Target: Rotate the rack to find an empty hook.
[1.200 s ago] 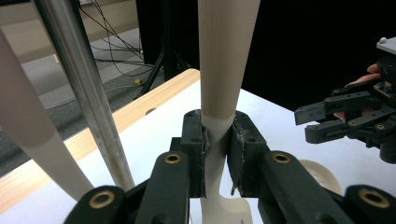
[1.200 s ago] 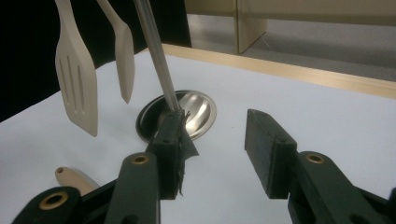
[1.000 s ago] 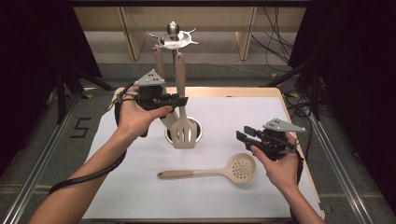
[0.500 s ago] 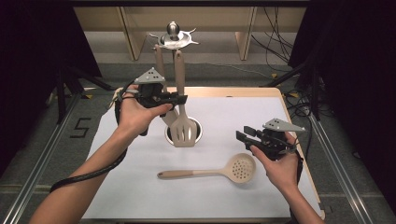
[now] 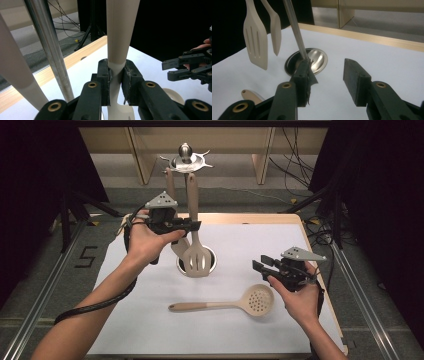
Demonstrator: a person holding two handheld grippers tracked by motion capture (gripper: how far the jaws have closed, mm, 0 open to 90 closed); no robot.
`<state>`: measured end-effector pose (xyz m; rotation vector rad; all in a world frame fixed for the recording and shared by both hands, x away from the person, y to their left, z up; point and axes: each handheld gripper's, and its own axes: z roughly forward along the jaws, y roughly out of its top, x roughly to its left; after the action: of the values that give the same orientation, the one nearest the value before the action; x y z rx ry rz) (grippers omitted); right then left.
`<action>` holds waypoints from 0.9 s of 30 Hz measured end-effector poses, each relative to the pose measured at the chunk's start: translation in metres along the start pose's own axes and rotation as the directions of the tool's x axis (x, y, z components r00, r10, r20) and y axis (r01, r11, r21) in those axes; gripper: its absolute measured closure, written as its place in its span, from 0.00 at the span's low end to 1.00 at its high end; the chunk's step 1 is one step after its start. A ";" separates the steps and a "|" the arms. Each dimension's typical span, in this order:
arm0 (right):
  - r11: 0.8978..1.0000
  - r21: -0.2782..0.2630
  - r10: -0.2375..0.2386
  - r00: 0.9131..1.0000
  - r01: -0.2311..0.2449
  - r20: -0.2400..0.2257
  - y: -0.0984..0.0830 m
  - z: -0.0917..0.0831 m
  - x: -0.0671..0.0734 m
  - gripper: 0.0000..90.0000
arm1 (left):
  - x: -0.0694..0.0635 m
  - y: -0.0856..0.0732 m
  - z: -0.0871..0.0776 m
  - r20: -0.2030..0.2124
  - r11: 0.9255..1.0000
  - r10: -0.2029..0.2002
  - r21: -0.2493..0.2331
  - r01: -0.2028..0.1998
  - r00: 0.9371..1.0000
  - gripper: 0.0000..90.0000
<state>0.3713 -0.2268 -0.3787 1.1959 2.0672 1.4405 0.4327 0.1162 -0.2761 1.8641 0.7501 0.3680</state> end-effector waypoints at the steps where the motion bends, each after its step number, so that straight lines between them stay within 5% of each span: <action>1: 1.000 -0.007 -0.017 1.000 0.017 0.004 0.000 0.000 -0.001 0.65 | 0.000 0.000 0.000 -0.004 1.000 0.000 0.002 0.000 1.000 0.86; 27: 1.000 -0.004 0.008 1.000 -0.008 -0.009 -0.001 0.003 0.000 0.65 | 0.014 0.000 0.007 -0.025 0.999 -0.033 -0.004 0.033 0.999 0.85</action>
<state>0.3726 -0.2256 -0.3808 1.2000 2.0669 1.4562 0.4470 0.1199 -0.2805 1.8445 0.7958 0.3724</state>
